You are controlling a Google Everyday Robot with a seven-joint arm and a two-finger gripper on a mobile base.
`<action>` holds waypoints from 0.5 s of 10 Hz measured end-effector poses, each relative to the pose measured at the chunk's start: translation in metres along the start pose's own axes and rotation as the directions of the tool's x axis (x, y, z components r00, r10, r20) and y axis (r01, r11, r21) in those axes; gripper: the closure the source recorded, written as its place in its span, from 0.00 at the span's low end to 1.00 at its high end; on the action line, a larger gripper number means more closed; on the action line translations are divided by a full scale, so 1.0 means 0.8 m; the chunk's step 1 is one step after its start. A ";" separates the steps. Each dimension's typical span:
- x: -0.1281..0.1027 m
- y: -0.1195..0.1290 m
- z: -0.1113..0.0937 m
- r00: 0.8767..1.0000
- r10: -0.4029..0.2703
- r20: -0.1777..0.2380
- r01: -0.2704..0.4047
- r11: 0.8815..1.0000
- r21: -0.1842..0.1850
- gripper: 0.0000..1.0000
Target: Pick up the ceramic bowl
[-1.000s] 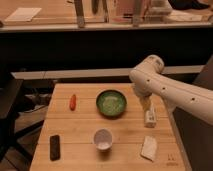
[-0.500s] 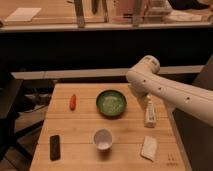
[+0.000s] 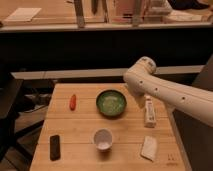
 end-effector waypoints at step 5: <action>-0.008 -0.015 0.022 0.997 -0.075 -0.009 0.075 0.997 0.028 0.20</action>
